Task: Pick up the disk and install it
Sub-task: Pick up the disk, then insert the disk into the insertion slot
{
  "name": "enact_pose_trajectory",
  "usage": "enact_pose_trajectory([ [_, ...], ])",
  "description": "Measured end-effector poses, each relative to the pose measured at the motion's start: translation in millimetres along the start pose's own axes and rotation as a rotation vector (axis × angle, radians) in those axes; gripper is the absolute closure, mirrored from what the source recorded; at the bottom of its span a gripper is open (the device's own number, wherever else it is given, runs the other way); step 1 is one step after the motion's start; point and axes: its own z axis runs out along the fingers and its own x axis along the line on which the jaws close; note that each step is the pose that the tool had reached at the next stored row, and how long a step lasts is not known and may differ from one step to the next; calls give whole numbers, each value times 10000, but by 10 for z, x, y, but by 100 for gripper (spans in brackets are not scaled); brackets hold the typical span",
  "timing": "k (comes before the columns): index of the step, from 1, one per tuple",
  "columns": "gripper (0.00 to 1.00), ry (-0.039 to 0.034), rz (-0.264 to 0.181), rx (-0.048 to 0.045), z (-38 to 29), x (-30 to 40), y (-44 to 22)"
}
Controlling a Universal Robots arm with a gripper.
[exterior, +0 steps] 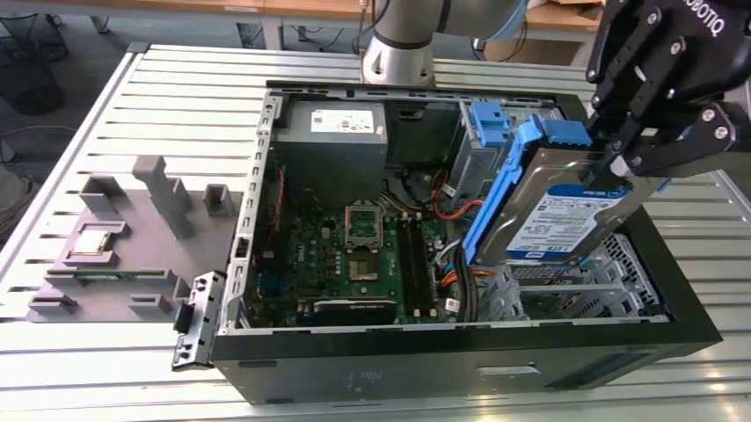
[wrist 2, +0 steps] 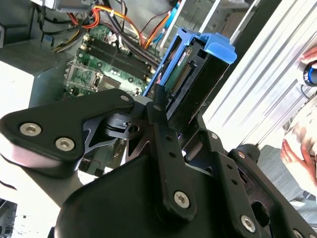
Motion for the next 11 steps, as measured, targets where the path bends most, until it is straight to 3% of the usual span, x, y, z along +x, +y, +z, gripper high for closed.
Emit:
enact_pose_trajectory([
  [11,65,-1,1,-5,5,14,-301],
])
